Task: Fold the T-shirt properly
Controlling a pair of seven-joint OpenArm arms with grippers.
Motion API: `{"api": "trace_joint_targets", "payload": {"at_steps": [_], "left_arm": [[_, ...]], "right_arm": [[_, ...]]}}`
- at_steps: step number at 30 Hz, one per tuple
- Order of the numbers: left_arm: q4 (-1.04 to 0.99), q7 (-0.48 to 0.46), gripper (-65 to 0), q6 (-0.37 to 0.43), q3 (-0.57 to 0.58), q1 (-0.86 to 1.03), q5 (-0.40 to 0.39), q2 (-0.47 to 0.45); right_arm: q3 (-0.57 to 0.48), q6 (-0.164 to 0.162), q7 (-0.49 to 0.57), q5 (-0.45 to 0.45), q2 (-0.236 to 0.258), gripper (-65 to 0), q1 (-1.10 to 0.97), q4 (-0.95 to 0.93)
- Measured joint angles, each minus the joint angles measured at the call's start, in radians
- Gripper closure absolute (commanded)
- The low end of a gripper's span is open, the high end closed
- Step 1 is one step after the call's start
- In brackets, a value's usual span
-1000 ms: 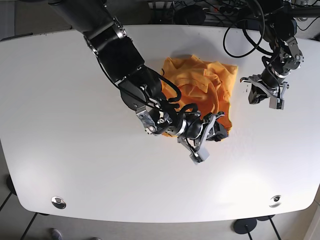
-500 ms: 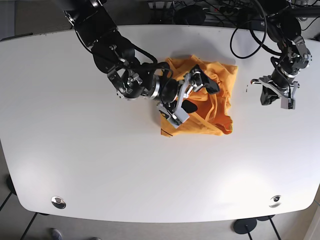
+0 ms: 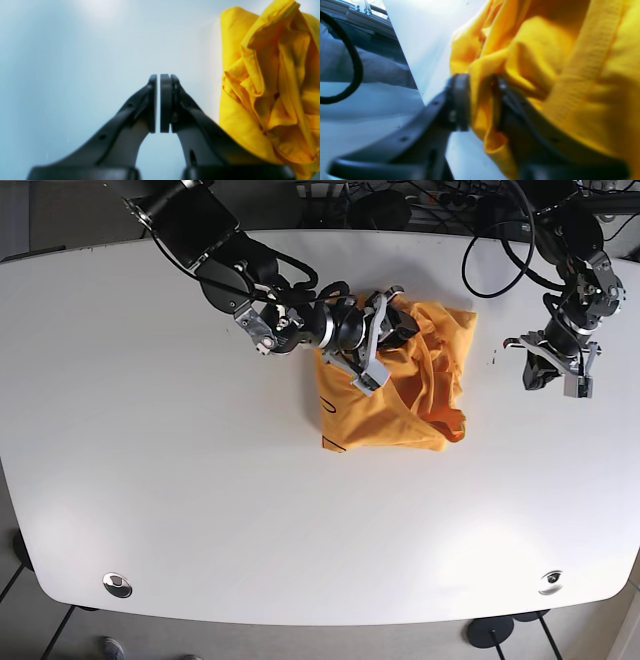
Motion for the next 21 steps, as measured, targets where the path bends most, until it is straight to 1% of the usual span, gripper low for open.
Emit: {"api": "trace_joint_targets", "payload": {"at_steps": [3, 7, 9, 10, 12, 13, 16, 17, 18, 19, 21], "left_arm": [[0.000, 0.000, -0.1, -0.002, -0.002, 0.004, 0.000, 0.000], [0.002, 0.000, 0.0, -0.002, -0.002, 0.004, 0.000, 0.003], [0.010, 0.005, 0.0, -0.002, -0.002, 0.004, 0.000, 0.004], [0.035, 0.005, 0.0, -0.003, -0.009, 0.004, 0.000, 0.004], [0.078, 0.003, -0.1, -0.003, -0.042, 0.003, -0.004, 0.005], [0.101, 0.003, -0.1, -0.002, -0.063, 0.003, -0.003, 0.002], [0.122, 0.004, -0.1, -0.003, -0.080, 0.003, -0.004, 0.002], [0.129, 0.004, -0.3, -0.003, -0.092, 0.002, -0.004, 0.003], [0.134, 0.004, -0.3, -0.003, -0.107, 0.001, -0.003, 0.003], [0.136, 0.003, -0.3, -0.003, -0.118, 0.001, -0.003, 0.000], [0.136, 0.004, -0.3, -0.003, -0.125, 0.001, 0.000, -0.005]], "right_arm": [[-0.003, -0.001, -0.008, -0.006, -0.022, -1.9, 0.013, 0.021], [-0.002, 0.000, -0.008, 0.008, -0.040, -1.9, 0.013, 0.149], [-0.001, 0.000, -0.008, 0.006, -0.071, -1.9, 0.014, 0.170], [-0.005, 0.000, -0.009, 0.006, -0.095, -1.9, 0.018, 0.167], [-0.032, 0.000, -0.008, 0.006, -0.120, -2.1, 0.031, 0.126], [-0.056, 0.003, -0.008, 0.007, -0.133, -2.1, 0.047, 0.074], [-0.089, 0.000, -0.008, -0.002, -0.172, -2.1, 0.084, -0.049], [-0.091, 0.000, -0.008, -0.001, -0.183, -3.0, 0.092, -0.078], [-0.091, 0.000, -0.007, 0.000, -0.193, -6.0, 0.098, -0.102], [-0.091, 0.000, -0.002, 0.001, -0.196, -11.7, 0.101, -0.121], [-0.091, 0.000, -0.001, -0.001, -0.196, -34.7, 0.106, -0.140]]}}
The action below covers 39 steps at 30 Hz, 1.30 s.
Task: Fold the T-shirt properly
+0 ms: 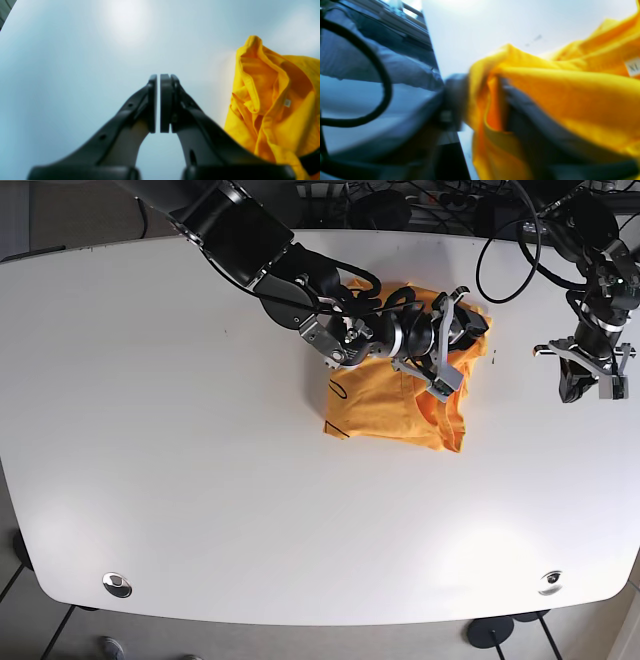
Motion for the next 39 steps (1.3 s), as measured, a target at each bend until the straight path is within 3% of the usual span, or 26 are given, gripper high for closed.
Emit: {"api": "trace_joint_targets", "payload": {"at_steps": [2, 4, 8, 11, 13, 15, 16, 18, 20, 24, 30, 35, 37, 39], "left_arm": [[0.000, 0.002, -0.3, 0.000, 0.002, 0.000, -0.002, -0.014], [0.001, 0.002, -0.3, 0.000, 0.002, 0.000, -0.003, -0.019], [0.063, -0.002, -0.3, 0.001, 0.042, 0.005, 0.000, -0.014], [0.101, 0.000, -0.3, -0.001, 0.132, 0.034, -0.008, 0.006], [0.137, 0.001, -0.1, 0.001, 0.232, 0.080, -0.002, 0.014], [0.158, 0.002, 0.0, -0.001, 0.322, 0.105, -0.003, 0.061], [0.167, -0.002, 0.0, -0.011, 0.352, 0.124, -0.024, 0.081], [0.169, 0.010, 0.0, 0.000, 0.371, 0.139, 0.002, 0.094], [0.168, -0.001, -0.1, 0.004, 0.394, 0.148, 0.003, 0.098], [0.119, 0.000, -0.1, -0.011, 0.430, 0.164, -0.007, 0.111], [-0.109, -0.028, 0.0, -0.001, 0.388, 0.151, -0.001, 0.038], [-0.294, -0.150, -0.1, -0.015, 0.366, 0.082, -0.040, -0.016], [-0.322, -0.147, 0.0, -0.014, 0.365, 0.043, -0.038, -0.018], [-0.292, -0.124, 0.0, -0.003, 0.365, 0.029, -0.010, -0.016]], "right_arm": [[0.002, 0.000, 0.000, 0.010, -0.001, -45.2, 0.002, 0.006], [0.029, 0.003, -0.012, 0.013, 0.023, -45.8, -0.002, 0.060], [0.203, 0.014, 0.003, 0.021, 0.149, -45.8, -0.037, 0.283], [0.335, 0.014, -0.010, 0.016, 0.174, -44.7, -0.074, 0.310], [0.390, 0.015, -0.007, 0.019, 0.220, -34.1, -0.073, 0.311], [0.427, 0.010, -0.010, -0.003, 0.247, -18.7, -0.073, 0.304], [0.433, 0.012, -0.006, 0.004, 0.248, -10.5, -0.064, 0.273], [0.445, 0.013, -0.007, 0.006, 0.238, -3.3, -0.035, 0.172], [0.436, 0.011, 0.017, 0.001, 0.234, -3.3, -0.018, 0.105], [0.369, 0.012, 0.191, 0.008, 0.216, -3.3, -0.010, -0.036], [0.291, 0.019, 0.397, 0.019, 0.216, -3.2, -0.002, -0.232], [0.290, 0.034, 0.421, 0.027, 0.242, -3.0, -0.008, -0.248], [0.290, 0.037, 0.421, 0.032, 0.257, -3.0, -0.013, -0.237], [0.293, 0.018, 0.391, 0.019, 0.272, -2.9, -0.022, -0.180]]}}
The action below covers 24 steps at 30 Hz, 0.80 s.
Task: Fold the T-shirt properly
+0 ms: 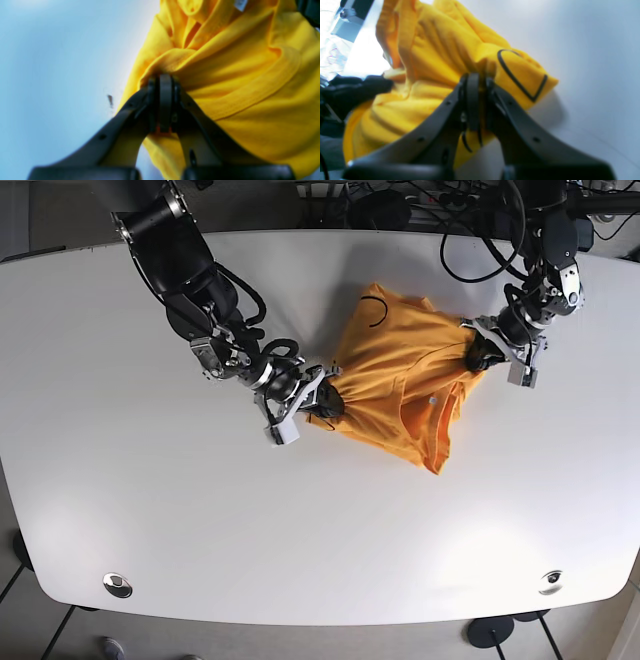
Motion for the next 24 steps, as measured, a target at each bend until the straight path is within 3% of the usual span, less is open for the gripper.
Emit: {"api": "trace_joint_targets", "payload": {"at_steps": [1, 6, 8, 14, 16, 18, 21, 24], "left_arm": [[0.041, 0.006, 0.0, 0.005, -0.001, 0.005, 0.006, 0.000], [0.251, 0.011, 0.0, 0.003, -0.005, 0.015, -0.008, -0.002], [0.278, 0.069, 0.0, 0.003, -0.005, 0.032, 0.005, -0.002], [0.291, 0.097, 0.0, 0.003, -0.004, 0.094, 0.006, 0.039], [0.226, 0.093, 0.0, 0.003, -0.004, 0.096, 0.005, 0.039], [0.121, 0.098, 0.0, 0.003, -0.001, 0.070, 0.007, 0.036], [0.002, 0.093, -0.1, 0.003, -0.001, -0.050, 0.008, 0.031], [-0.100, 0.090, -0.3, 0.003, 0.001, -0.149, 0.007, 0.009]], "right_arm": [[0.000, -0.015, -0.013, 0.000, 0.011, -2.9, -0.008, 0.042], [0.001, -0.030, -0.050, 0.000, 0.069, -2.9, -0.023, 0.238], [0.000, -0.088, -0.050, -0.001, 0.079, -2.9, -0.013, 0.258], [-0.004, -0.095, -0.047, -0.006, 0.083, -2.9, 0.122, 0.006], [-0.004, -0.039, 0.023, -0.040, 0.051, -2.9, 0.158, -0.113], [-0.004, 0.003, 0.049, -0.161, 0.003, -2.9, 0.172, -0.193], [-0.002, 0.028, 0.055, -0.281, -0.050, -2.9, 0.155, -0.223], [0.003, 0.028, 0.079, -0.282, -0.045, -2.9, 0.101, -0.175]]}}
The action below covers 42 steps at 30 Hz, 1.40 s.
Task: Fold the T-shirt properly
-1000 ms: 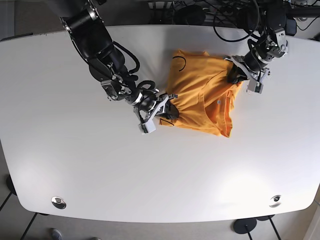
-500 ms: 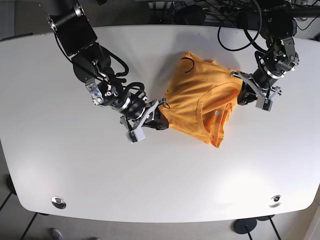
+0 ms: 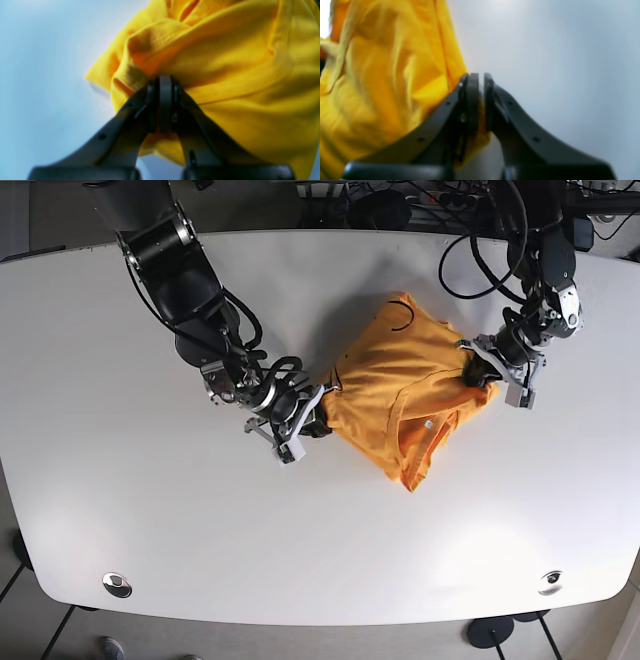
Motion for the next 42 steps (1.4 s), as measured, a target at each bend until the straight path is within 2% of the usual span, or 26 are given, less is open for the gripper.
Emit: {"api": "trace_joint_targets", "payload": {"at_steps": [2, 4, 7, 11, 14, 18, 21, 24, 26, 29, 31, 33, 34, 37, 38, 40, 42], "left_arm": [[-0.122, 0.000, -0.4, 0.000, -0.001, -0.117, 0.010, -0.007], [-0.203, 0.000, -0.4, 0.001, 0.001, -0.220, 0.074, -0.007], [-0.303, -0.004, -0.4, 0.004, 0.030, -0.349, 0.111, -0.021], [-0.313, -0.030, -0.4, 0.003, 0.080, -0.388, 0.116, -0.014], [-0.159, 0.050, -0.4, 0.003, 0.077, -0.362, 0.117, -0.016], [0.142, 0.082, -0.4, 0.003, 0.077, -0.248, 0.101, -0.020], [0.285, 0.106, -0.4, 0.000, 0.080, -0.108, 0.114, 0.013], [0.387, 0.111, -0.4, -0.002, 0.085, 0.002, 0.111, 0.066], [0.405, 0.102, -0.4, -0.004, 0.084, 0.058, 0.104, 0.082], [0.314, 0.100, -0.3, -0.003, 0.080, 0.093, 0.112, 0.083], [0.215, 0.037, -0.3, -0.003, 0.078, 0.089, 0.109, 0.072], [0.151, -0.024, -0.3, -0.004, 0.080, 0.089, 0.100, 0.044], [0.129, -0.044, -0.3, -0.004, 0.080, 0.084, 0.101, 0.029], [0.135, -0.036, -0.3, -0.003, 0.080, 0.068, 0.103, 0.028], [0.161, -0.001, -0.4, -0.003, 0.081, 0.067, 0.108, 0.032], [0.274, 0.060, -0.4, -0.003, 0.080, 0.072, 0.116, 0.035], [0.398, 0.064, -1.8, 0.004, 0.078, 0.061, 0.116, 0.053]], "right_arm": [[0.000, 0.004, 0.008, 0.010, 0.020, -2.9, -0.048, 0.056], [0.000, -0.006, -0.013, 0.002, 0.042, -2.9, -0.098, 0.133], [0.000, -0.008, -0.015, -0.004, 0.076, -2.9, -0.210, 0.262], [0.001, -0.015, -0.023, -0.008, 0.076, -2.9, -0.297, 0.358], [-0.001, -0.021, -0.041, -0.008, 0.079, -2.9, -0.321, 0.414], [-0.002, -0.097, -0.030, -0.005, 0.093, -2.9, -0.326, 0.528], [-0.001, -0.103, -0.100, -0.007, 0.082, -2.9, -0.320, 0.561], [-0.005, -0.097, -0.147, -0.008, 0.022, -2.9, -0.289, 0.569], [-0.005, -0.098, -0.154, -0.009, -0.022, -2.9, -0.284, 0.569], [-0.009, -0.095, -0.154, -0.008, -0.046, -2.9, -0.273, 0.447], [-0.005, -0.095, -0.134, -0.008, -0.031, -2.9, -0.271, 0.371], [-0.005, -0.078, -0.063, -0.004, -0.006, -2.9, -0.273, 0.332], [-0.005, -0.083, -0.038, 0.003, 0.016, -2.9, -0.275, 0.323], [0.002, -0.084, -0.032, 0.003, 0.040, -2.9, -0.287, 0.335], [0.002, -0.099, -0.046, -0.001, 0.046, -2.9, -0.296, 0.359], [-0.001, -0.100, -0.061, -0.007, 0.070, -2.9, -0.314, 0.449], [0.003, -0.099, -0.079, -0.004, 0.080, -2.9, -0.326, 0.556]]}}
